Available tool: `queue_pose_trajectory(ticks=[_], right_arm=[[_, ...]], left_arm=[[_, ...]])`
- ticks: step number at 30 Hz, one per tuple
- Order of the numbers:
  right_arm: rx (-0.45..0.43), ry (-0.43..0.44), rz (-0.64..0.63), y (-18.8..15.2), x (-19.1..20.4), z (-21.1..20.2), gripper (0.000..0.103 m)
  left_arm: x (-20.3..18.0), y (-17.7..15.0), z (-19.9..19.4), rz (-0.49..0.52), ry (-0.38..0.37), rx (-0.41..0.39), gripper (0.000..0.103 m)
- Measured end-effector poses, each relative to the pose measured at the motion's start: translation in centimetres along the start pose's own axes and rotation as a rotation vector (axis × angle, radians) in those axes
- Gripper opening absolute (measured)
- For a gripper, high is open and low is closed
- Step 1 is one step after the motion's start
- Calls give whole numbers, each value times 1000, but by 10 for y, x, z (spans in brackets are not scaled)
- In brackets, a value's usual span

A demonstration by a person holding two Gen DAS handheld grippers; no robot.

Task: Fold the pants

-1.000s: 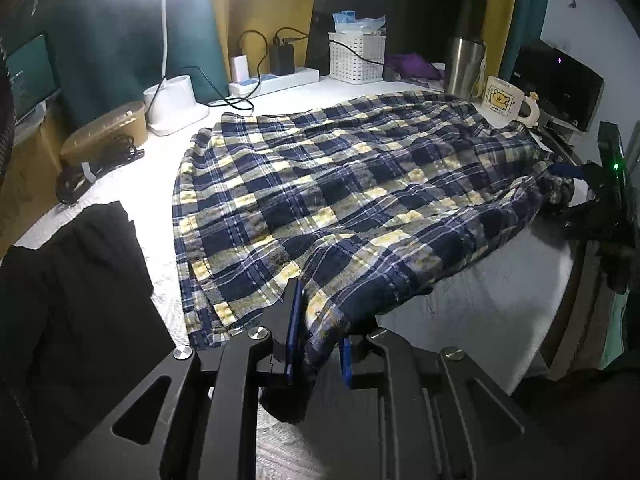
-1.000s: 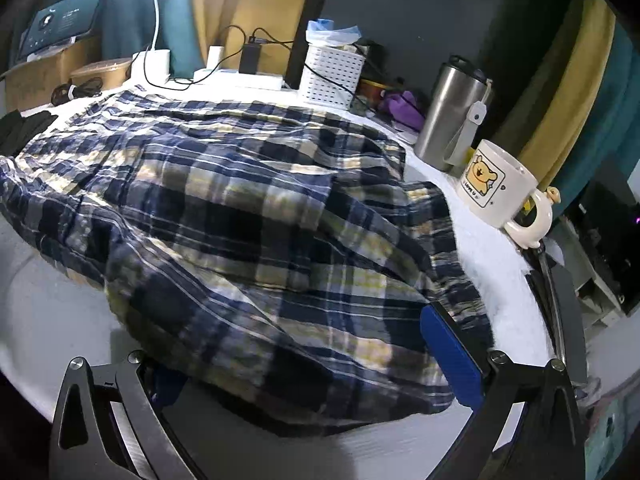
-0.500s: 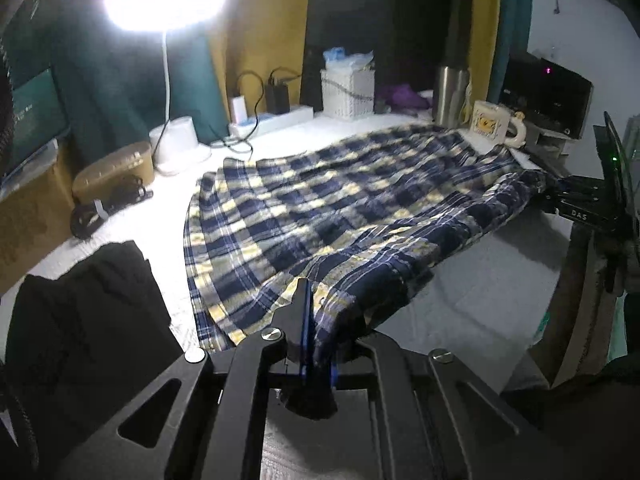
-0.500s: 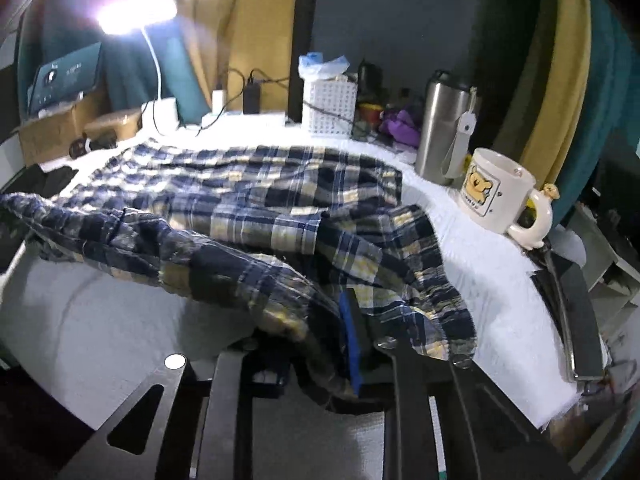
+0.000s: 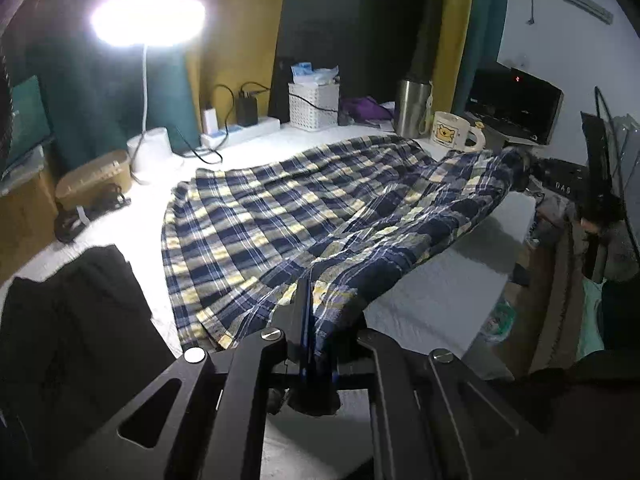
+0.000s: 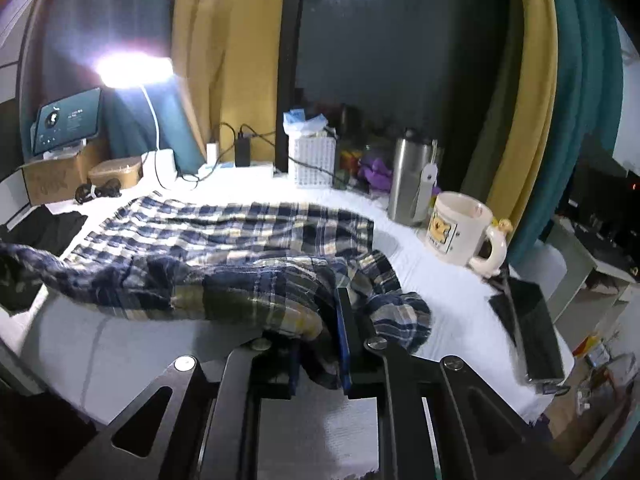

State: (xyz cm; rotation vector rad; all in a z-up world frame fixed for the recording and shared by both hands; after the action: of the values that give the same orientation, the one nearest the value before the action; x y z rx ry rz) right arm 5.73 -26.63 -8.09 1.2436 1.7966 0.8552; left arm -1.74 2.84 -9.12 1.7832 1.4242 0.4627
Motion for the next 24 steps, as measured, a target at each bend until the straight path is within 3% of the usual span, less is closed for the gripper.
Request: queue_pose_trajectory(ticks=[3,5,7,9,15,19,24], right_arm=[[-16,-1,-6,7,2,-8,15],[-22,3,-8,10,3,-12,14],[-20,1,-12,13,4,-11,14],[-9,3,-3,13,3,-10,15],[11,1,13,9,1,-10,14],[13,-10,14,10,-2,-12,14],[5,-13,12,13,-2,-15,14]], left_arm=[[-2,-2,3,3,-17,25,9],[-6,-6,5,19,-24,38,19],[-10,-10,10,41,-16,56,50],[-14,-13,15,66,-13,72,59],[-17,-18,16,57,-62,58,59],[-23,-15,0,71,-143,16,59],[-23,-19,7,78,-142,25,55]])
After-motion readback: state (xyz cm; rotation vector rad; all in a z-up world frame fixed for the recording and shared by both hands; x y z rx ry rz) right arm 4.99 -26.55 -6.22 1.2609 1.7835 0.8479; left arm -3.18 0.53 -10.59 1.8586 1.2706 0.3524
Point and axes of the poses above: each gripper's, at about its wrist camera, not at the fingertips, and z roughly the way its jaws point, x to its left, y to its top, the point moved 2 cm from there along z, roughly the way its jaws point, and after that the axes turned 9 degrees about -y, right-handed, at the moved point
